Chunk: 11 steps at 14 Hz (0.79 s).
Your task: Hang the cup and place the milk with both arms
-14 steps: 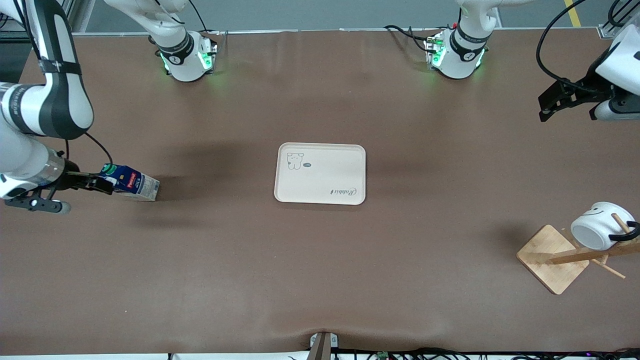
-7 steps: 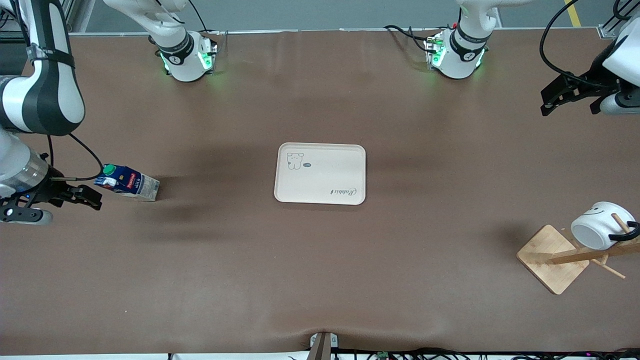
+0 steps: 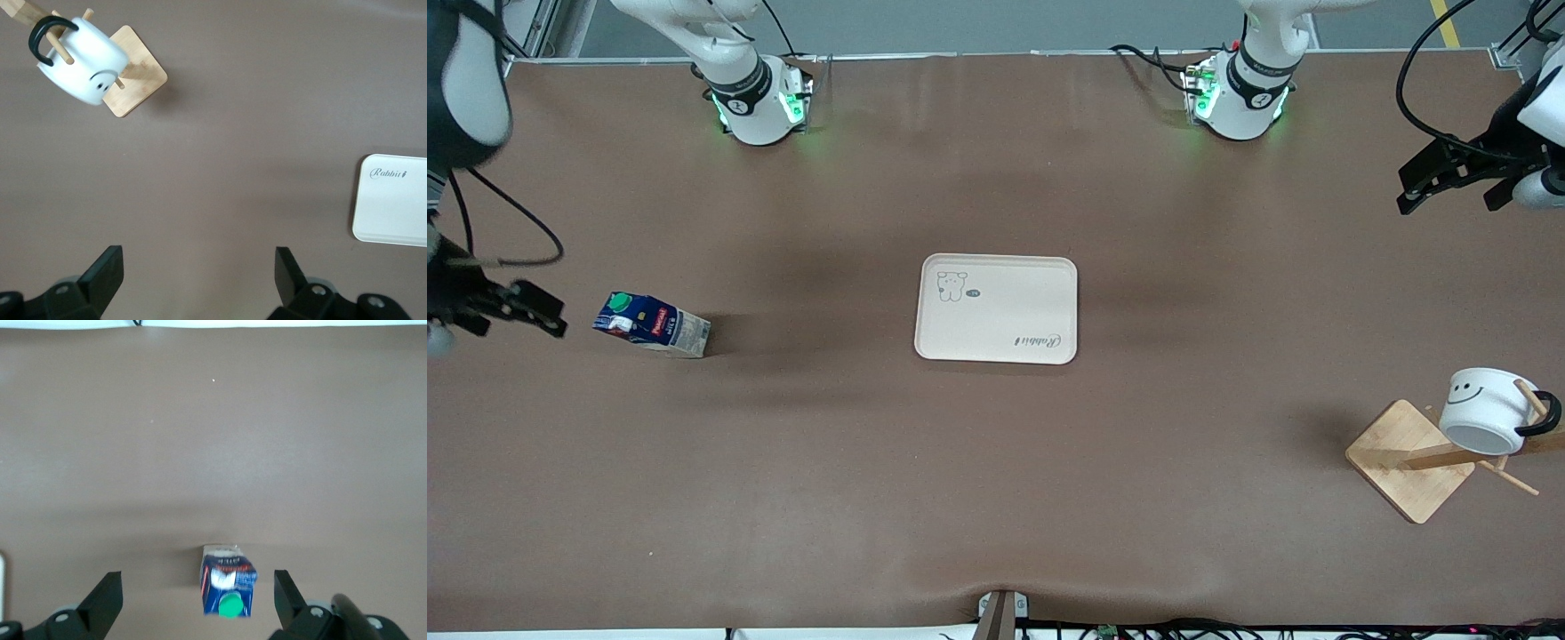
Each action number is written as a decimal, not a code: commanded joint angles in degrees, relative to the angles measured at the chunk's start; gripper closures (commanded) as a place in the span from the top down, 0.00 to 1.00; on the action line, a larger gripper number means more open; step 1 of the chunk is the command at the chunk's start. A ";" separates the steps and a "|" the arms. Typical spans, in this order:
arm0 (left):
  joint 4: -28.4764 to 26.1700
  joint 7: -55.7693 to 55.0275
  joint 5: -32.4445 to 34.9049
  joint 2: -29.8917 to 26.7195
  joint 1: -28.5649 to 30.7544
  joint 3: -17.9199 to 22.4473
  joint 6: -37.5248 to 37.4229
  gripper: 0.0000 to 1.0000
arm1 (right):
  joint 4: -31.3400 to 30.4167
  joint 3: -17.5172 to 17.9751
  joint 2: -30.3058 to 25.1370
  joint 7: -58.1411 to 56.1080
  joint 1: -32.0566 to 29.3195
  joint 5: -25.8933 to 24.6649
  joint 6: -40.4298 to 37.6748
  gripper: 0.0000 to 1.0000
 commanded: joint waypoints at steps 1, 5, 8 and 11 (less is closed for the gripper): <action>0.35 0.27 -0.82 0.41 0.19 0.11 0.55 1.00 | -1.44 0.08 -5.60 1.77 1.12 1.08 -2.56 1.00; 3.77 0.36 -0.82 3.30 0.02 0.02 0.55 1.00 | -1.62 -0.01 -6.94 2.14 1.21 0.46 -6.16 1.00; 4.04 0.27 -0.20 3.92 -0.60 -0.07 0.55 1.00 | -0.22 0.16 -6.93 2.06 1.56 1.34 -6.79 1.00; 4.12 0.27 -0.29 4.89 -0.69 -0.33 0.55 1.00 | 1.02 -0.10 -6.93 1.97 2.00 1.25 -10.39 1.00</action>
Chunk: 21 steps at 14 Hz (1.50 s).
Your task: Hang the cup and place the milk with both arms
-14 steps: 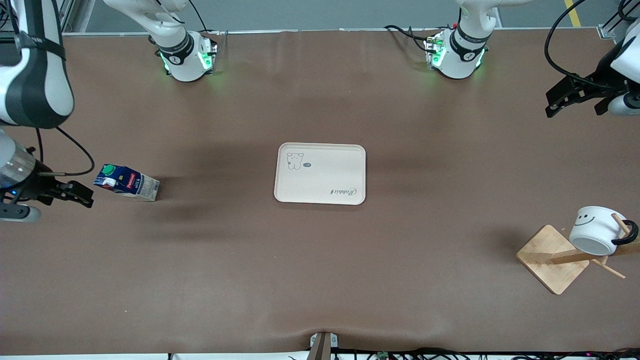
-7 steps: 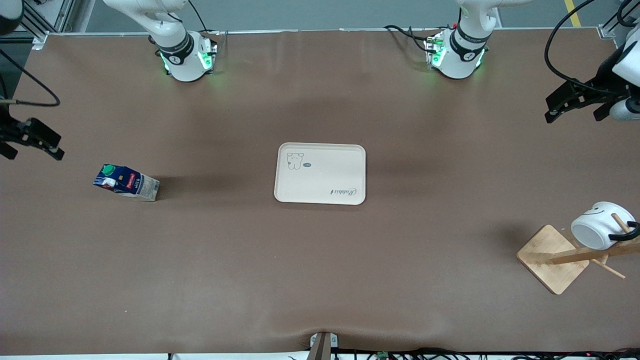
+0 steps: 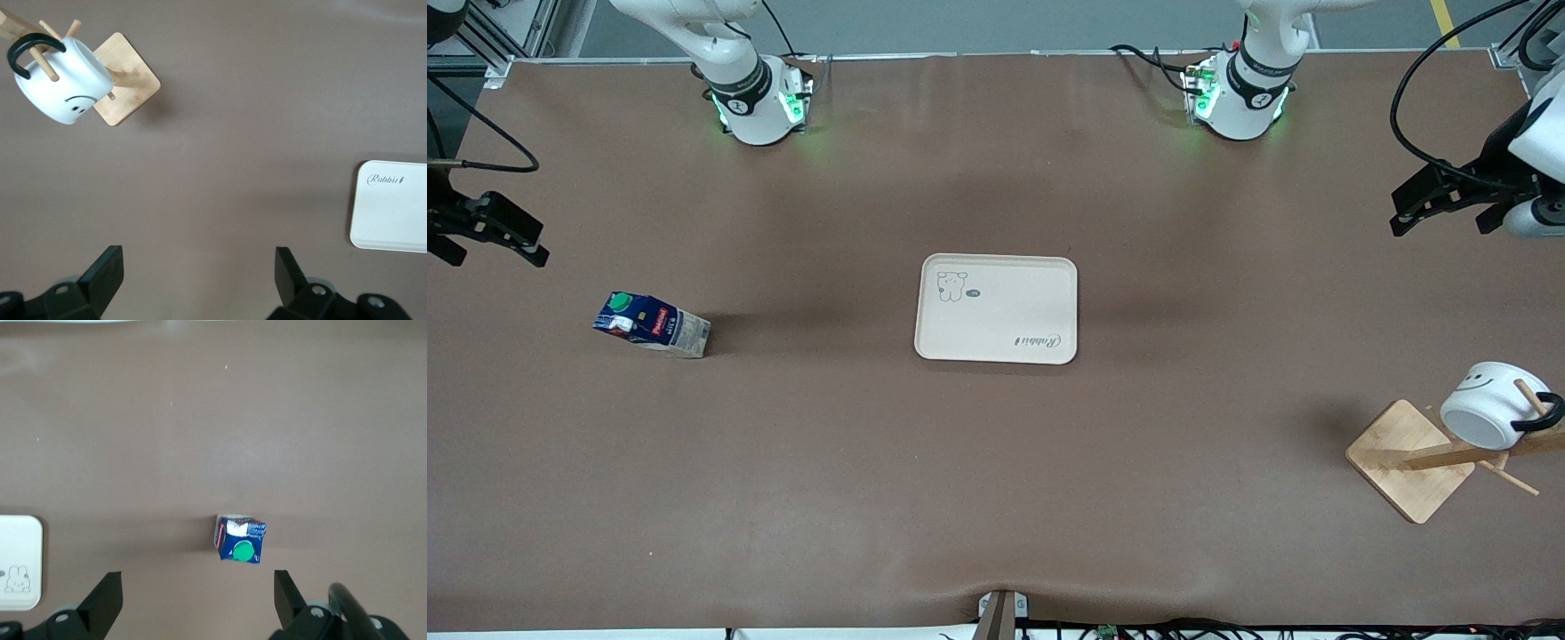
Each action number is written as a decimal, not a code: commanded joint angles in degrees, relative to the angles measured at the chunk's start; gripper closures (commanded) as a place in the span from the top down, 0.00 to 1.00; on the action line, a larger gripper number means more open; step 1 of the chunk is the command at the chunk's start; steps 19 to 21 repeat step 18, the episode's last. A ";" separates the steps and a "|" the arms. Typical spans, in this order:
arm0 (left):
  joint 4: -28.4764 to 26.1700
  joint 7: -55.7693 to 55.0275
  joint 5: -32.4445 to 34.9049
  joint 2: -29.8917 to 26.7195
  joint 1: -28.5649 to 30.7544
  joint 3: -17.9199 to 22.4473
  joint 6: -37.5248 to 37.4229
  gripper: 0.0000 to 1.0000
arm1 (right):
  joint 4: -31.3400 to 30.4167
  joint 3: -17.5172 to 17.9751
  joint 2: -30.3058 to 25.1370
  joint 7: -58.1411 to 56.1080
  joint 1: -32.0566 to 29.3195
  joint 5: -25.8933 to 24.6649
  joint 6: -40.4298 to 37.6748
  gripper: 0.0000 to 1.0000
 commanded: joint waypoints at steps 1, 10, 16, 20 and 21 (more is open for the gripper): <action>1.83 -0.06 -0.06 1.07 -0.20 -0.05 -0.25 1.00 | 1.16 -0.29 -0.39 0.80 0.17 0.66 -2.28 1.00; 2.98 0.20 -0.15 2.30 1.38 0.39 -3.50 1.00 | 2.48 -0.20 -0.39 0.88 0.35 0.83 -5.10 1.00; 2.89 0.21 -0.06 3.27 0.59 -0.22 -3.50 1.00 | 3.01 -0.20 -0.31 0.88 0.26 1.01 -5.01 1.00; 2.89 0.47 -0.15 2.92 0.94 -0.31 -3.77 1.00 | 3.10 -0.20 -0.31 0.88 0.17 1.01 -5.10 1.00; 2.89 0.47 -0.15 2.92 0.94 -0.31 -3.77 1.00 | 3.10 -0.20 -0.31 0.88 0.17 1.01 -5.10 1.00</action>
